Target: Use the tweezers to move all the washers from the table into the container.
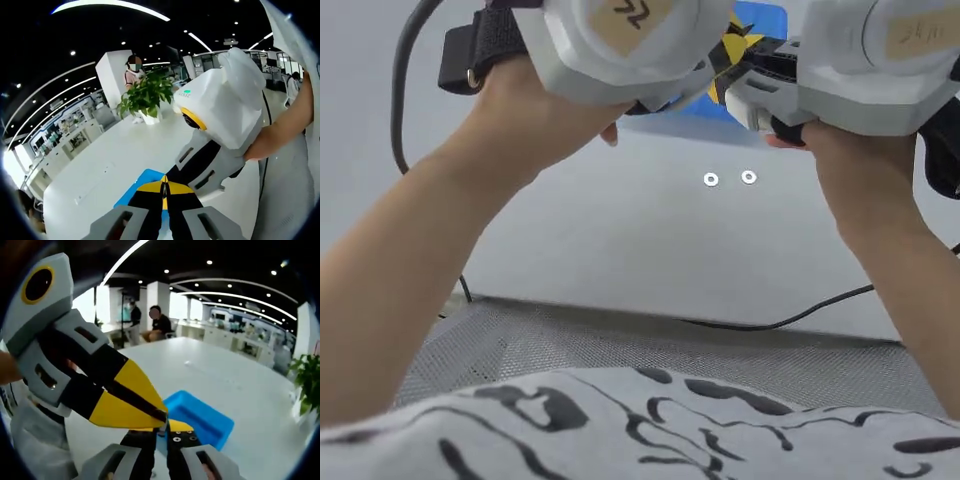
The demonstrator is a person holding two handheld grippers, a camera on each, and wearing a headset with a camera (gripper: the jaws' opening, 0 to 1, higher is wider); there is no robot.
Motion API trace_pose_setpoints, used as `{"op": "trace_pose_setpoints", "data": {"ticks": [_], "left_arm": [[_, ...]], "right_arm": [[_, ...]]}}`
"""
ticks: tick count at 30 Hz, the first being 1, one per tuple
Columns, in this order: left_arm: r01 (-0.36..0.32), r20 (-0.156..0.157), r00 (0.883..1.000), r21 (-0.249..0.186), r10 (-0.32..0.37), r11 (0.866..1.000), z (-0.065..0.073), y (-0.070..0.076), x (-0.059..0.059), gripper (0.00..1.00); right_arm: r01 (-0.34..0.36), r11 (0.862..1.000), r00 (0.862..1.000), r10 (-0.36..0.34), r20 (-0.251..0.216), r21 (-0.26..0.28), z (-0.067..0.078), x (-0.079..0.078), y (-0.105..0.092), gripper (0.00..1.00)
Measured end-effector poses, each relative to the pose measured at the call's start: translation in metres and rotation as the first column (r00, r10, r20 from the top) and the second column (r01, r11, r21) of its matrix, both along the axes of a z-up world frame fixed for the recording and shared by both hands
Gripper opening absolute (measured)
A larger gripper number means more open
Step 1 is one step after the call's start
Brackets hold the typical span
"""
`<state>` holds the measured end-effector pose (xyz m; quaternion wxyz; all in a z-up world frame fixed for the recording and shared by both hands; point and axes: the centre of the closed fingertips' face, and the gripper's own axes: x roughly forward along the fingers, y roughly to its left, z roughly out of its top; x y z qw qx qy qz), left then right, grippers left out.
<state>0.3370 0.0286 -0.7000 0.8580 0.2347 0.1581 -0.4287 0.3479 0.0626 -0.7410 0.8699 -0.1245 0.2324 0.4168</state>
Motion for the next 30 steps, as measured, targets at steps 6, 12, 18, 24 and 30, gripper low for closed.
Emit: {"op": "trace_pose_setpoints", "data": {"ticks": [6,12,18,24,30], "left_arm": [[-0.034,-0.053,0.998,-0.061,0.030,0.998,0.008,0.000,-0.009,0.00],[-0.033,-0.061,0.998,-0.058,0.030,0.998,0.012,-0.005,-0.020,0.01],[-0.025,-0.064,0.998,-0.041,0.022,0.999,0.010,-0.007,-0.026,0.00],[0.022,-0.074,0.997,-0.017,-0.023,1.000,0.009,-0.008,-0.033,0.00],[0.091,-0.109,0.990,-0.006,-0.091,0.996,0.004,-0.011,-0.037,0.00]], "right_arm": [[0.007,1.000,1.000,-0.007,-0.014,0.009,0.000,-0.008,-0.009,0.02],[-0.007,1.000,1.000,0.007,0.012,-0.028,-0.002,-0.017,-0.011,0.02],[-0.009,0.999,1.000,0.010,0.021,-0.042,-0.002,-0.023,-0.013,0.02],[-0.009,0.999,1.000,0.009,0.004,-0.032,-0.003,-0.030,-0.014,0.03],[-0.019,0.999,1.000,0.019,-0.010,-0.030,-0.008,-0.037,-0.016,0.04]]}}
